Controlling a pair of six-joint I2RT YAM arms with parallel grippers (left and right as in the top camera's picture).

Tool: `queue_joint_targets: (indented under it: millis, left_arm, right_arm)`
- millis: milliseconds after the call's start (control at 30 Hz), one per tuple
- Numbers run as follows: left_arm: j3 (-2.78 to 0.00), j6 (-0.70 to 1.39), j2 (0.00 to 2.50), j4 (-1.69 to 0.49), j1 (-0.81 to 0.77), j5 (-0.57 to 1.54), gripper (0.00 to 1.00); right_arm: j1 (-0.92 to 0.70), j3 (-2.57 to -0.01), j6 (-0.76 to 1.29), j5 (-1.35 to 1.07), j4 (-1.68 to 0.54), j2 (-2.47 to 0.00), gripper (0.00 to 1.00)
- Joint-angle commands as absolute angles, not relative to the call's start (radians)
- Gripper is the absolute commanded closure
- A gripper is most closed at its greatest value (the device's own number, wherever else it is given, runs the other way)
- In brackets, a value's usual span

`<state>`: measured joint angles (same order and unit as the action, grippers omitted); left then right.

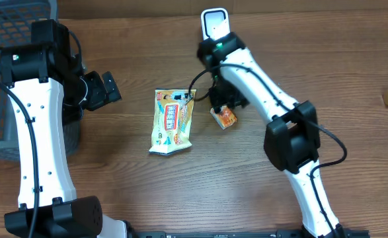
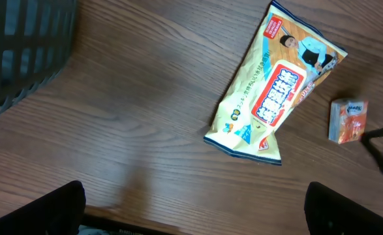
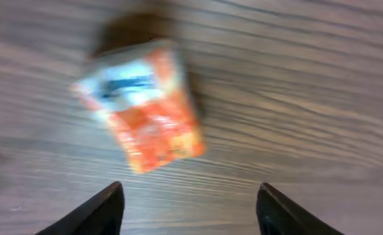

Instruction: Scan the item barcode

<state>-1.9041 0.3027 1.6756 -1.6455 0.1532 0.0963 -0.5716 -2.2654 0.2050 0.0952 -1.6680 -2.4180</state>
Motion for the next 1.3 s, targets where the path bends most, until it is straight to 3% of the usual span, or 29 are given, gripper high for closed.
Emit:
queue_joint_targets:
  millis: [0, 267, 567, 967, 1167, 1267]
  left_arm:
    - [-1.904, 0.284, 1.674, -1.644, 0.163, 0.097, 0.00]
    - [-1.904, 0.284, 1.674, -1.644, 0.163, 0.097, 0.00]
    - [-1.904, 0.284, 1.674, -1.644, 0.163, 0.097, 0.00]
    - [-1.904, 0.284, 1.674, -1.644, 0.163, 0.097, 0.00]
    - [-1.904, 0.284, 1.674, -1.644, 0.163, 0.097, 0.00]
    - [-1.904, 0.284, 1.674, -1.644, 0.163, 0.097, 0.00]
  right_arm:
    - [-0.657, -2.231, 0.171, 0.139, -1.619, -2.414, 0.38]
    - [-0.690, -2.043, 0.210, 0.250, -1.447, -2.415, 0.53]
    - [-0.690, -2.042, 0.210, 0.352, -1.452, -2.415, 0.56]
    - [-0.686, -2.040, 0.209, 0.413, -1.427, -2.415, 0.48]
    - [-0.651, -1.988, 0.210, 0.335, -1.374, -2.415, 0.63]
    - [-0.637, -1.992, 0.210, 0.335, -1.382, -2.415, 0.85]
